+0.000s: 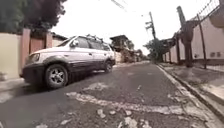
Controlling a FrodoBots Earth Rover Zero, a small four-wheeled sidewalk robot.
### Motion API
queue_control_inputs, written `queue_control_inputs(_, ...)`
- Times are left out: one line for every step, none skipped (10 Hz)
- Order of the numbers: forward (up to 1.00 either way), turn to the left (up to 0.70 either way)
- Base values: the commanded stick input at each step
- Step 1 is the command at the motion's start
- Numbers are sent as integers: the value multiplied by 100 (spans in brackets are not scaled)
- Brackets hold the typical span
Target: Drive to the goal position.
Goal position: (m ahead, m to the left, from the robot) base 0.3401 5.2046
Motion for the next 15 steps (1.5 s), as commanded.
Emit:
queue_control_inputs(70,0)
queue_control_inputs(70,0)
queue_control_inputs(70,0)
queue_control_inputs(70,-23)
queue_control_inputs(70,-16)
queue_control_inputs(70,-10)
queue_control_inputs(70,-6)
queue_control_inputs(70,-2)
queue_control_inputs(70,0)
queue_control_inputs(70,0)
queue_control_inputs(70,0)
queue_control_inputs(70,0)
queue_control_inputs(70,0)
queue_control_inputs(70,0)
queue_control_inputs(70,0)
